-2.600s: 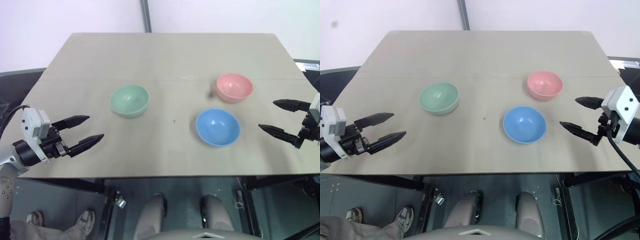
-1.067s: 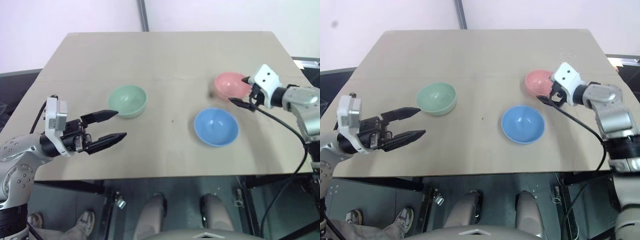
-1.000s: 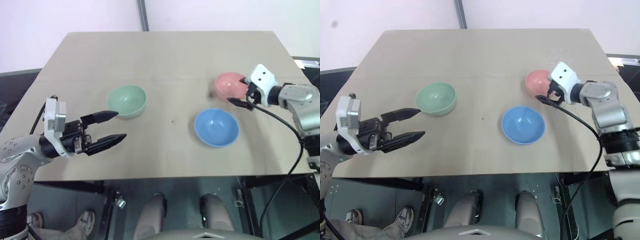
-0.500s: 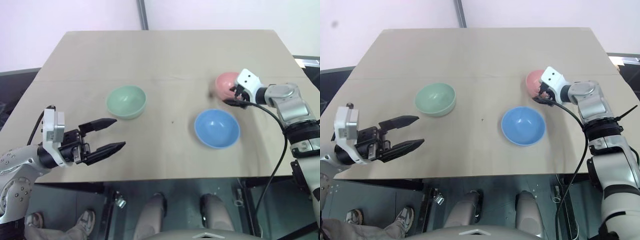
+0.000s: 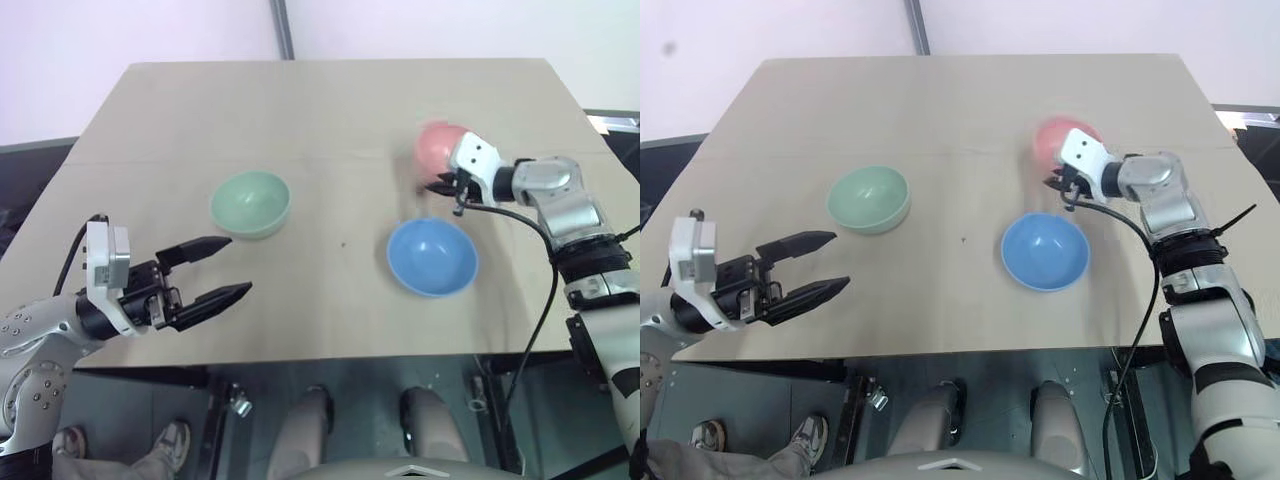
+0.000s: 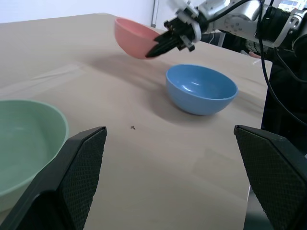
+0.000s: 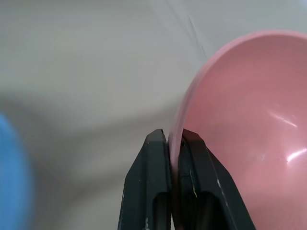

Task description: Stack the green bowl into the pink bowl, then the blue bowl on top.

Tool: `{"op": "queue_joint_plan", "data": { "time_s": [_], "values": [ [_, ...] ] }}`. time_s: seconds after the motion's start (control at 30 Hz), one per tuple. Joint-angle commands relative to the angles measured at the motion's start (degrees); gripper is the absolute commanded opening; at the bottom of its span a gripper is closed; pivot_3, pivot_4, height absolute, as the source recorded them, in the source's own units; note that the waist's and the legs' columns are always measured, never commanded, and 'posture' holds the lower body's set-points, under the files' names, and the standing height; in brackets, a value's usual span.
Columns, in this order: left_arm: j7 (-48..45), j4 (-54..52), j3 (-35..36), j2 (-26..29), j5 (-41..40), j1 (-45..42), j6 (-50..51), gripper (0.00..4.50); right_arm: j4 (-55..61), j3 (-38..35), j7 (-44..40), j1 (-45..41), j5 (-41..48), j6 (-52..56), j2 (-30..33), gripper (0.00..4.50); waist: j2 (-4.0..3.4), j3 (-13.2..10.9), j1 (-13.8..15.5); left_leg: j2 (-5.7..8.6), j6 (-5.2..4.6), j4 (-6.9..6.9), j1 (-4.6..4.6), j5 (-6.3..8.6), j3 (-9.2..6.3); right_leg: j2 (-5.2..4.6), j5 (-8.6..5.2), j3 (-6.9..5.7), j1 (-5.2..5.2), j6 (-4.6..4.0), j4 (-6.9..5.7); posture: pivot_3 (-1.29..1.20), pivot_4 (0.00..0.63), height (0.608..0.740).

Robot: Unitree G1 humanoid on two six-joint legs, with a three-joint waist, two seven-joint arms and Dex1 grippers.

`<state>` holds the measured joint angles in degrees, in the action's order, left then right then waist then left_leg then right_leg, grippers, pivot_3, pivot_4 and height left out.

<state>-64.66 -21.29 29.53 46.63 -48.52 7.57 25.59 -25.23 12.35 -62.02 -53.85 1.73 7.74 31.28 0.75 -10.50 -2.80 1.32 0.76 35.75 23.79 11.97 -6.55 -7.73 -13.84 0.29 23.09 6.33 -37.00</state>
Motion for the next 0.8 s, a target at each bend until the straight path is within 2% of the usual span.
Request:
{"op": "queue_joint_plan", "data": {
  "time_s": [0.03, 0.23, 0.47, 0.57, 0.63, 0.67, 0.77, 0.8],
  "values": [
    [-0.09, -0.33, 1.43, 0.08, -0.05, -0.36, -1.13, 4.50, 18.81, 1.51, -2.50, 2.37, 5.29, 8.86, -2.43, 0.06, 0.00, 0.00, 0.06, -0.03, 0.00, 0.00, -0.01, 0.00, -0.02, 0.03, 0.00, 0.00, 0.00, 0.00, -0.01, 0.00, 0.150, 0.740],
    [0.11, -0.08, 1.28, 0.05, 0.11, -0.56, -1.15, 4.50, 32.61, 6.77, -1.23, 8.90, 4.29, 15.80, -3.31, 0.06, 0.02, 0.02, 0.79, -0.02, 0.01, 0.08, 0.01, 0.02, -0.06, 0.05, 0.00, -0.05, -0.04, 0.00, -0.01, 0.00, 0.150, 0.740],
    [0.21, 0.18, 0.99, 0.03, 0.40, -0.49, -1.12, 4.50, 31.69, 8.52, 4.13, 9.64, 2.09, 18.58, -6.22, 0.06, 0.02, 0.02, 0.22, -0.09, 0.04, 0.12, -0.10, 0.00, -0.04, 0.12, 0.00, 0.02, 0.00, -0.01, -0.27, 0.00, 0.150, 0.740],
    [0.21, 0.60, 0.87, 0.16, 0.61, -0.78, -1.10, 4.50, 31.61, 8.22, 4.39, 9.26, 2.68, 18.99, -6.90, 1.19, 0.02, 0.02, 0.32, -0.13, 0.09, 0.12, -0.10, -0.03, -0.06, 0.17, -0.01, 0.03, 0.08, -0.02, -0.43, 0.00, 0.150, 0.740],
    [0.14, 0.81, 0.81, 0.19, 0.84, -0.86, -1.15, 4.50, 32.21, 8.03, 4.71, 9.16, 2.97, 19.06, -7.32, 2.24, 0.02, 0.02, 0.33, -0.13, 0.15, 0.13, -0.09, -0.06, -0.06, 0.17, 0.00, 0.03, 0.07, -0.02, -0.44, 0.00, 0.150, 0.740],
    [0.11, 0.89, 0.80, 0.21, 0.93, -0.91, -1.15, 4.50, 32.67, 7.90, 4.92, 9.10, 3.21, 19.14, -7.60, 2.55, 0.02, 0.02, 0.33, -0.13, 0.15, 0.15, -0.09, -0.06, -0.06, 0.17, 0.00, 0.04, 0.07, -0.02, -0.45, 0.00, 0.150, 0.740],
    [0.54, 1.30, 0.47, 0.30, 2.15, -1.40, -1.59, 4.50, 33.94, 7.45, 5.69, 9.10, 3.77, 18.27, -8.34, 4.08, 0.02, 0.02, 0.32, -0.13, 0.15, 0.16, -0.09, -0.07, -0.06, 0.17, 0.00, 0.04, 0.07, -0.02, -0.47, 0.00, 0.150, 0.740],
    [1.28, 1.57, 0.25, 0.31, 3.06, -1.83, -1.92, 4.50, 34.58, 7.12, 5.91, 9.19, 4.30, 17.82, -8.74, 4.41, 0.02, 0.02, 0.32, -0.13, 0.15, 0.16, -0.10, -0.07, -0.07, 0.17, 0.00, 0.04, 0.08, -0.02, -0.48, 0.00, 0.150, 0.740]
  ]
}}
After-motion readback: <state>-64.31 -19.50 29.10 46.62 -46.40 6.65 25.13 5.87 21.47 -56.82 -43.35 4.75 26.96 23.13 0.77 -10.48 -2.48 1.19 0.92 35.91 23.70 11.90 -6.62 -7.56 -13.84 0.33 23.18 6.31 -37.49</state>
